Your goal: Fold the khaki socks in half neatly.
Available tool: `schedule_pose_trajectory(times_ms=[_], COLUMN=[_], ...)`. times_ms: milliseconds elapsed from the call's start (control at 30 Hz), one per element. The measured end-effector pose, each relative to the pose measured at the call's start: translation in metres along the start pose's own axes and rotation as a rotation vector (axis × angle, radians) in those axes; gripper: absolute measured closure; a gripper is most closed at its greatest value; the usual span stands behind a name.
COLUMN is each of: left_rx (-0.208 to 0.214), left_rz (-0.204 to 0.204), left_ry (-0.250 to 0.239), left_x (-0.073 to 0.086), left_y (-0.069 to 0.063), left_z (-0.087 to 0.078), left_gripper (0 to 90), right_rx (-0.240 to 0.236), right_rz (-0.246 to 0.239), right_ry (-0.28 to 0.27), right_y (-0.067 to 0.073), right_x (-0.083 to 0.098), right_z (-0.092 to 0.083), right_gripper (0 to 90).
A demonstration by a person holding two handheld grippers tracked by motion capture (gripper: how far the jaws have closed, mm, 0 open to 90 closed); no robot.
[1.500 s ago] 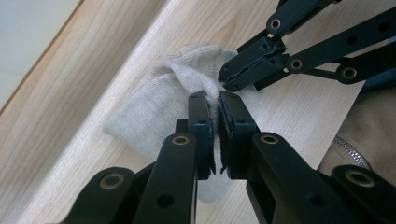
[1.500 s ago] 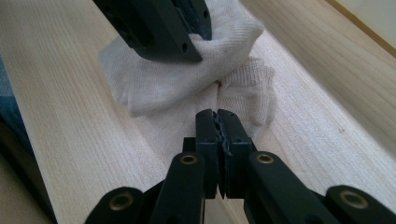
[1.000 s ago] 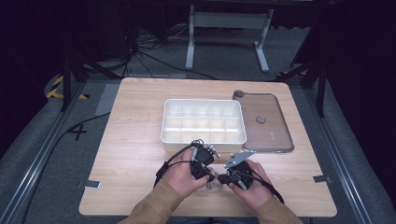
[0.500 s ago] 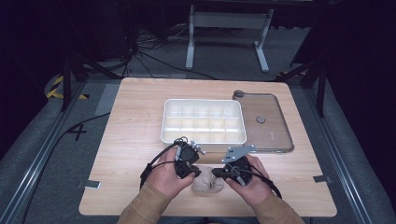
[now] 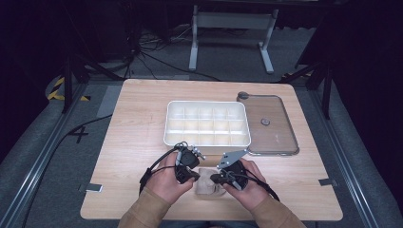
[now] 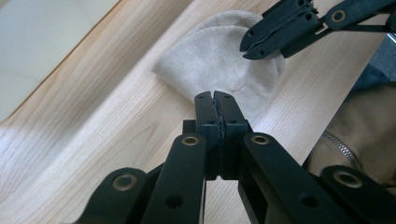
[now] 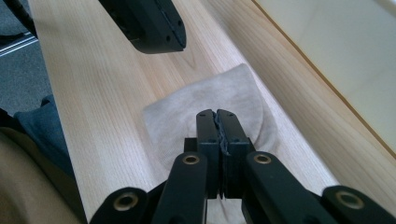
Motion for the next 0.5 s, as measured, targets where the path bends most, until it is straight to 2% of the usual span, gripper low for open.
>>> schedule_pose_trajectory(times_ms=[133, 267, 367, 500], left_rx=[0.022, 0.035, 0.05, 0.058], left_rz=[0.025, 0.05, 0.057, 0.064], left_ry=[0.015, 0.059, 0.097, 0.123], left_x=[-0.003, -0.002, 0.0, 0.002], left_y=[-0.006, -0.011, -0.013, -0.014], left_z=[0.007, 0.02, 0.028, 0.035], left_gripper=[89.7, 89.8, 89.8, 89.8], right_rx=[0.01, 0.016, 0.018, 0.015], right_rz=[0.013, 0.025, 0.035, 0.043], right_ry=[0.0, 0.009, 0.018, 0.033], right_y=[-0.003, -0.005, -0.006, -0.007], right_x=[0.005, 0.01, 0.014, 0.019], right_z=[-0.002, -0.002, -0.001, 0.0], right_gripper=[89.4, 89.4, 89.3, 89.3])
Point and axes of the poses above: each handheld gripper's, and its own axes: z roughly forward along the jaws, x roughly out of its underside, y roughly to its left, the point moved 10 cm from there along z, roughly forward along the jaws, and after that the axes turned 4 degrees about -x, right-handed, at the moved point
